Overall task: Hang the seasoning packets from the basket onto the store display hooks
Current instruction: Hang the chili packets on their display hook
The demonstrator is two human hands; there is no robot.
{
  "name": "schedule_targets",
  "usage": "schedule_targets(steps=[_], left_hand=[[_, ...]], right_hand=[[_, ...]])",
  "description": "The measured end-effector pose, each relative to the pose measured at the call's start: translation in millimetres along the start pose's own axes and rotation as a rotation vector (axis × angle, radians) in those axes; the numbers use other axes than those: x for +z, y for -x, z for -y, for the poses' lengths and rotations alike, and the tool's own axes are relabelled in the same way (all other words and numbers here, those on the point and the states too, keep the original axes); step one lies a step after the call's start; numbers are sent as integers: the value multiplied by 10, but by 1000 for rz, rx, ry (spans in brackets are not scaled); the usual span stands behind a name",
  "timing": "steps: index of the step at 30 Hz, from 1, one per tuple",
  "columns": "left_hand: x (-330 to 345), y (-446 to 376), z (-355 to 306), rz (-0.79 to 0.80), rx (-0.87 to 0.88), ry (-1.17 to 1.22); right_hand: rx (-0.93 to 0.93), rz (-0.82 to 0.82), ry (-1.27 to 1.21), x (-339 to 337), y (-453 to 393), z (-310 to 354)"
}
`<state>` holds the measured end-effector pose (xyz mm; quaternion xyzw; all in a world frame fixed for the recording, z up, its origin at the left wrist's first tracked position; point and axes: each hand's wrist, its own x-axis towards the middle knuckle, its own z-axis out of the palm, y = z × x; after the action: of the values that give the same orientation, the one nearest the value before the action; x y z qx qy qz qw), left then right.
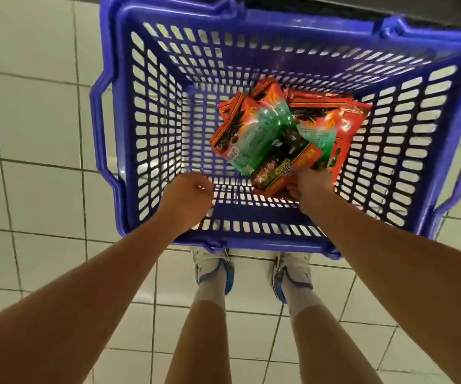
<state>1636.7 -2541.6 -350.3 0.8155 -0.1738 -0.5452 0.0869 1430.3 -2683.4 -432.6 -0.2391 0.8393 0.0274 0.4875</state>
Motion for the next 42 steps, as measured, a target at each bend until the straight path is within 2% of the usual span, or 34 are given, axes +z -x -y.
schedule_targets(steps=[3,5,7,11,14,16,17,19,20,22,24,27,30,32,34,36,39,42], left_hand=[[-51,-52,34,3,66,-196],[-99,-40,16,10,164,-330],[-147,-8,-45,19,255,-436],[-181,-35,-145,68,424,-520],[-78,-38,-197,34,565,-353],[-8,-4,-257,-46,478,-149],[19,0,-275,-89,394,-86],[29,-10,-277,-138,273,-15],[16,-27,-262,-150,233,8],[-38,-73,-218,-194,173,4],[-88,-125,-165,-234,146,-40],[-130,-155,-123,-226,166,-50],[-130,-147,-109,-197,186,-69],[-128,-140,-128,-198,168,-70],[-125,-140,-152,-187,135,-44],[-130,-140,-177,-182,99,-21],[-160,-136,-214,-191,52,-13],[-228,-127,-183,-195,29,12]], right_hand=[[-11,285,-63,-58,391,35],[10,540,-76,-143,668,129],[34,724,-73,-247,922,267],[129,900,-249,-365,1187,552],[146,962,-332,-343,1235,663],[93,956,-351,-333,1134,697],[63,899,-346,-325,1042,716],[-14,661,-252,-294,802,730],[-94,485,-107,-264,649,712],[-319,158,459,-192,371,624],[-476,33,892,-111,230,483],[-551,-17,1029,5,160,294],[-596,1,917,53,122,275],[-718,95,719,7,177,275],[-857,267,672,-66,247,278],[-913,402,810,-97,300,356],[-930,502,1095,-114,364,567],[-1088,469,1490,-117,474,740]])
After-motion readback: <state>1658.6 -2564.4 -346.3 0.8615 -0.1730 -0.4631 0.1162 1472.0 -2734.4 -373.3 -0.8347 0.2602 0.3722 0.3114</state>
